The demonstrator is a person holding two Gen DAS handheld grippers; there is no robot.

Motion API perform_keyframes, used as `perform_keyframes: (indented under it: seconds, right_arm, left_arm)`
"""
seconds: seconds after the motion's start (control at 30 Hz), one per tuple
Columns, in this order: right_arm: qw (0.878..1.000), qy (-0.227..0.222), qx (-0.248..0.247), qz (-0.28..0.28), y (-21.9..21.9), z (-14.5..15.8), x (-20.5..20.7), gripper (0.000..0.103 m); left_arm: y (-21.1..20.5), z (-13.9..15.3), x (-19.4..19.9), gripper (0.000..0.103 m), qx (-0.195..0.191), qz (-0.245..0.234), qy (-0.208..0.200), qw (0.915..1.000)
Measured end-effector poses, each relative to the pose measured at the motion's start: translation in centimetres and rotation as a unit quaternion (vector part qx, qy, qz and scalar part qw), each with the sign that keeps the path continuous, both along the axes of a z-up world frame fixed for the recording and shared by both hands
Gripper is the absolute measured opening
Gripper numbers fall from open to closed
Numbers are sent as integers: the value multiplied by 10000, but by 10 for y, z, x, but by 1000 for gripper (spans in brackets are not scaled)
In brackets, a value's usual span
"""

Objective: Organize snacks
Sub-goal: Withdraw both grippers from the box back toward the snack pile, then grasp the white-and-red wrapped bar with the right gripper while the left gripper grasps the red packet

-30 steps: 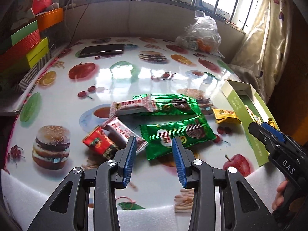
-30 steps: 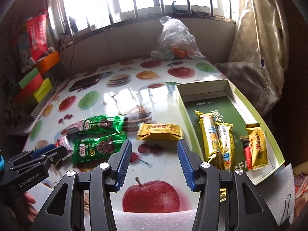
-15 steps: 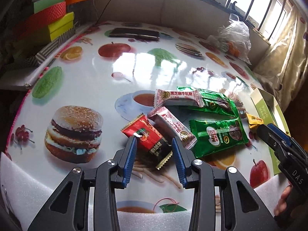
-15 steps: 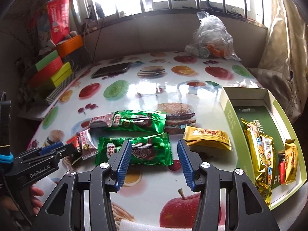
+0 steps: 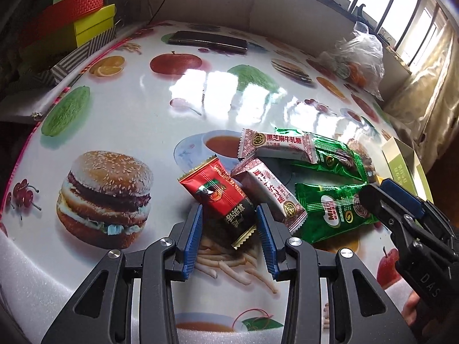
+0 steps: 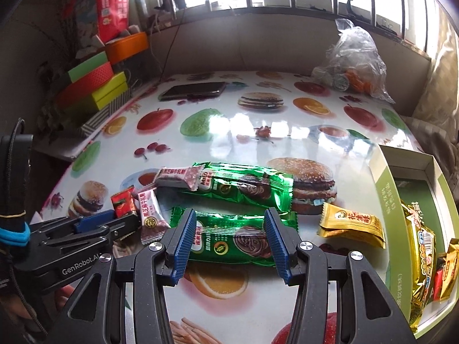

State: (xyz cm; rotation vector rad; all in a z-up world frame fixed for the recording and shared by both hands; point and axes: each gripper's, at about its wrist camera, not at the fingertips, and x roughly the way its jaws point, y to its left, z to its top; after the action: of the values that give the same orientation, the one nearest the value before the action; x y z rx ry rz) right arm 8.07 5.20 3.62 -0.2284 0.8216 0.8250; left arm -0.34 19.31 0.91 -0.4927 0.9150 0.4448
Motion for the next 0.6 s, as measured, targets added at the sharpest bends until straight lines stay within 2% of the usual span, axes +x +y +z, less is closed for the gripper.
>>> perform_keyframes:
  seconds: [0.27, 0.6]
  right_arm:
    - [9986, 202, -59, 485, 32, -9, -4, 49]
    - [9930, 402, -271, 1081, 70, -26, -14, 49]
  left_arm:
    - [13, 0, -17, 39, 150, 94, 106, 9998]
    - [32, 0, -29, 39, 114, 317, 67, 9994]
